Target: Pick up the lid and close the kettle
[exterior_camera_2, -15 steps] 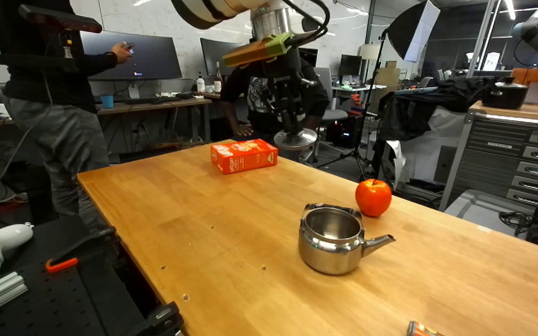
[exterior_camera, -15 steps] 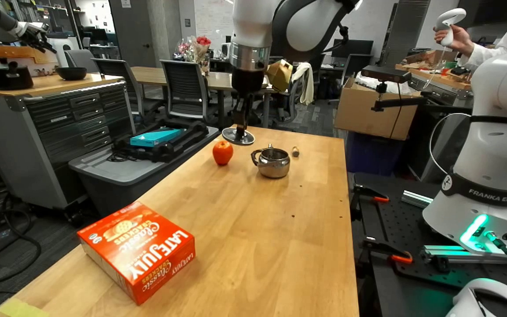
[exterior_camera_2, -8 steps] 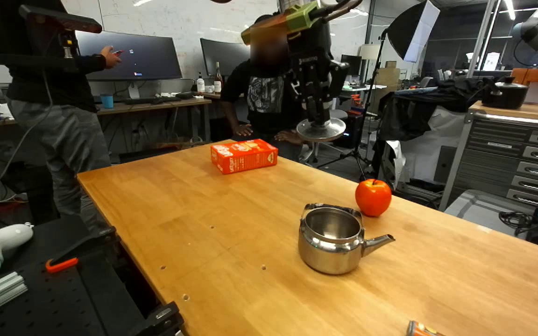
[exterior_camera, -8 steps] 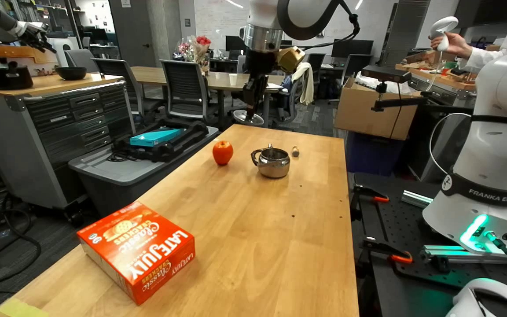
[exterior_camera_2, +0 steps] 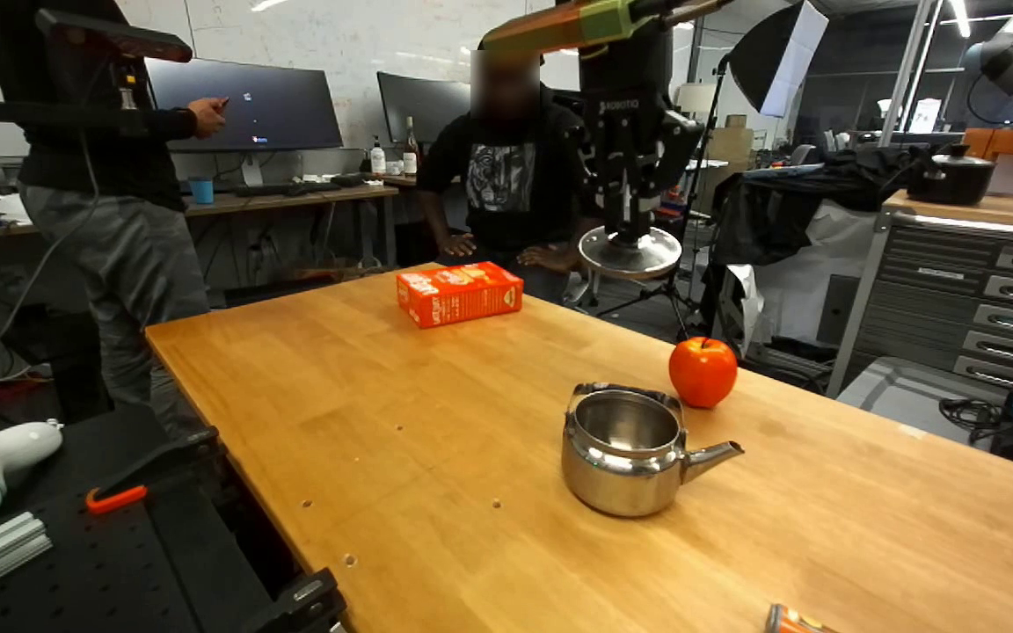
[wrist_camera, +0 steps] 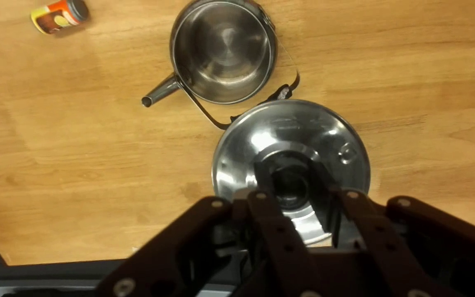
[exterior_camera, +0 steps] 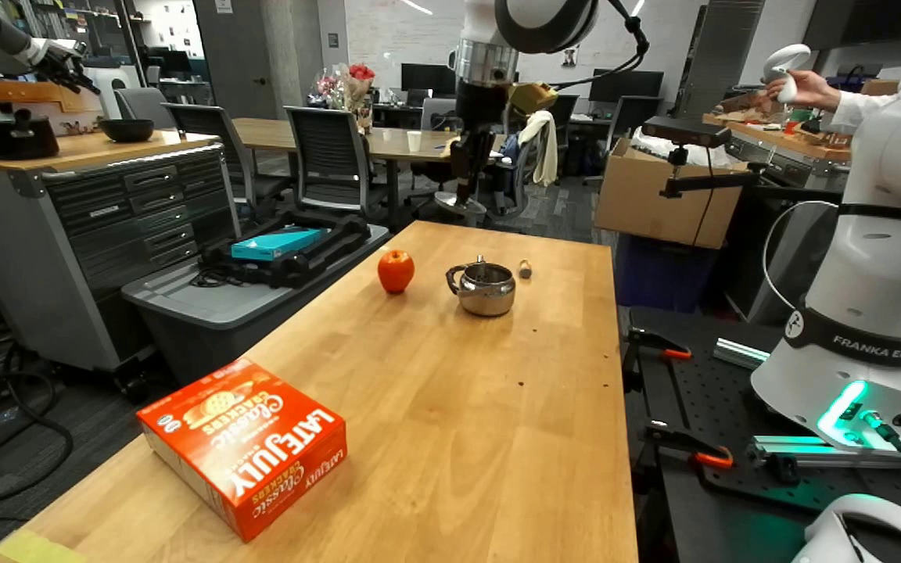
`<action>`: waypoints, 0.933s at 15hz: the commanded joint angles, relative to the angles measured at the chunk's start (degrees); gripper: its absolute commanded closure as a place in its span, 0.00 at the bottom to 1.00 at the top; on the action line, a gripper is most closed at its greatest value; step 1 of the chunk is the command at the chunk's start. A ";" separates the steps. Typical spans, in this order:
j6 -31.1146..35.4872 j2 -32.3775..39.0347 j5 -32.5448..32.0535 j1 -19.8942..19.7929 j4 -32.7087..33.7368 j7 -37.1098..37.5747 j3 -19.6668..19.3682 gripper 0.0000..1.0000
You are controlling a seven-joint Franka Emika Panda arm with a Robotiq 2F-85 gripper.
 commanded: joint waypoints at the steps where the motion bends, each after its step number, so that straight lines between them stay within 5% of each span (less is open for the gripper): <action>1: -2.72 -0.67 1.26 -1.34 0.65 -2.09 -0.95 0.93; 14: -0.69 6.64 -1.19 -2.55 1.55 0.90 -2.20 0.93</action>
